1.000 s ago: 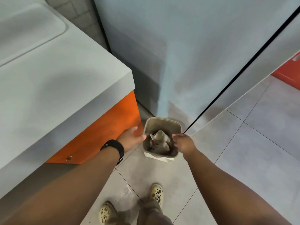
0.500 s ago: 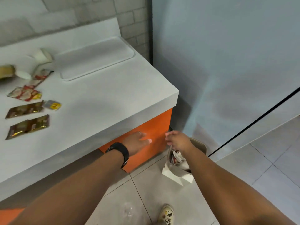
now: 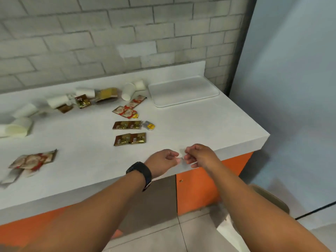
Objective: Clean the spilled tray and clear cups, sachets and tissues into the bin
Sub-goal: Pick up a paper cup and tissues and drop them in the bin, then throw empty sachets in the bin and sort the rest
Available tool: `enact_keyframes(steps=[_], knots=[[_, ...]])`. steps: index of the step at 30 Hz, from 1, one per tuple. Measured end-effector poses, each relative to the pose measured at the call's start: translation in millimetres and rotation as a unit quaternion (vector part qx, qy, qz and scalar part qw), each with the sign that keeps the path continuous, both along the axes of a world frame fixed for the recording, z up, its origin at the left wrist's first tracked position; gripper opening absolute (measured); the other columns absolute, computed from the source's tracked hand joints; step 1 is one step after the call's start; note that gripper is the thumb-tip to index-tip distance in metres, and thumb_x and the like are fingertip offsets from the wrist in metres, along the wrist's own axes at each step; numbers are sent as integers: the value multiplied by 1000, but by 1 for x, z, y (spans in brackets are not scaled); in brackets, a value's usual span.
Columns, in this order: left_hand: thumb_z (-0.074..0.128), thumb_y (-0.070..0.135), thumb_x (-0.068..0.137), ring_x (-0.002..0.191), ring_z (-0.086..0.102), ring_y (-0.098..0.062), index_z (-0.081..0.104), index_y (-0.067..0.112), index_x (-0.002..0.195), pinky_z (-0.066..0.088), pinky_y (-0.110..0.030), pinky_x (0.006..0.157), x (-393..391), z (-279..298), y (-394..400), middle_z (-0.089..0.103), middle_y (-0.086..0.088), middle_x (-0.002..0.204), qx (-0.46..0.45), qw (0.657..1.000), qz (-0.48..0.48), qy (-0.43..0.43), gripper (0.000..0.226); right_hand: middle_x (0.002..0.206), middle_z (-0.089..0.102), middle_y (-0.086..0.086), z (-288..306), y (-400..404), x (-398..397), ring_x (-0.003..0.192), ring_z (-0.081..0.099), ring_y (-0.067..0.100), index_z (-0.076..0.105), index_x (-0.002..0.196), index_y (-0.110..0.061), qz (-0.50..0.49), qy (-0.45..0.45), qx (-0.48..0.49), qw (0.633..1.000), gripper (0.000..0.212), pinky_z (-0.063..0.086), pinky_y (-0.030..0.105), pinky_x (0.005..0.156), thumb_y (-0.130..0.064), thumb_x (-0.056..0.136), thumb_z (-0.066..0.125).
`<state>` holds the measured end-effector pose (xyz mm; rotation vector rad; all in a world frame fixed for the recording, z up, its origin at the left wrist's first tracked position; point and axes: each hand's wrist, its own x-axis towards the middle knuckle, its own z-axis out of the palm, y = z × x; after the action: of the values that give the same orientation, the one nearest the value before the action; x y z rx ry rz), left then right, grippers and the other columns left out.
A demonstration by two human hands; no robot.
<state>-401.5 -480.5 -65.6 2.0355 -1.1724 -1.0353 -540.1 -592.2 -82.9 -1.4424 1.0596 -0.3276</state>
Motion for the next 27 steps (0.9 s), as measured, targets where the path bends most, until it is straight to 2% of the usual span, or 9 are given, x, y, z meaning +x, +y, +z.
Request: enact_keyframes(steps=[3,8,11,15,18,22,25,27], knots=[[59,40,90,101,58,-11,57,27,123,48,-24,82,33,4,32,60,5,114,-5,1000,21,-9,35,85,71,5,6,21,37,70,63,17,64,91,-15,25,-6,-8,1000,15,50,29,64,-21,96,51],[59,44,89,105,59,-11,57,30,121,49,-32,93,83,3,82,61,7,114,2,998,58,-14,35,92,71,10,10,53,88,75,66,22,65,95,-13,46,9,-9,999,16,51,29,65,-20,97,51],[57,47,88,108,59,-12,57,33,120,48,-36,98,105,1,103,61,7,120,12,997,77,-16,34,94,71,10,11,65,110,78,66,22,65,100,-13,47,28,-14,998,16,55,32,71,-20,97,51],[56,45,90,109,58,-12,56,31,122,47,-34,98,125,-1,115,60,7,122,11,994,103,-15,34,97,71,12,8,77,130,78,65,22,65,102,-13,55,36,-13,998,16,54,31,72,-19,97,51],[55,42,92,108,59,-13,56,27,123,47,-32,96,133,-2,112,60,6,121,3,993,116,-7,34,95,72,10,5,76,140,77,64,20,66,98,-15,62,40,-24,997,14,53,31,69,-21,96,53],[52,39,94,100,61,-14,54,24,126,43,-25,84,135,1,96,58,6,115,-3,992,126,-9,35,90,72,8,7,60,152,69,61,18,66,96,-13,56,46,-54,996,14,47,28,60,-21,95,55],[52,38,95,100,59,-15,54,24,126,41,-25,84,141,4,79,57,6,115,-10,991,136,-12,35,80,68,8,6,36,162,60,55,18,65,90,-10,47,40,-63,996,13,42,29,55,-19,93,56],[53,39,94,102,55,-14,55,23,126,40,-25,87,147,6,69,57,6,116,-13,989,147,-22,36,73,63,9,5,21,168,59,52,21,64,80,-14,42,37,-85,995,14,42,32,56,-21,90,58]])
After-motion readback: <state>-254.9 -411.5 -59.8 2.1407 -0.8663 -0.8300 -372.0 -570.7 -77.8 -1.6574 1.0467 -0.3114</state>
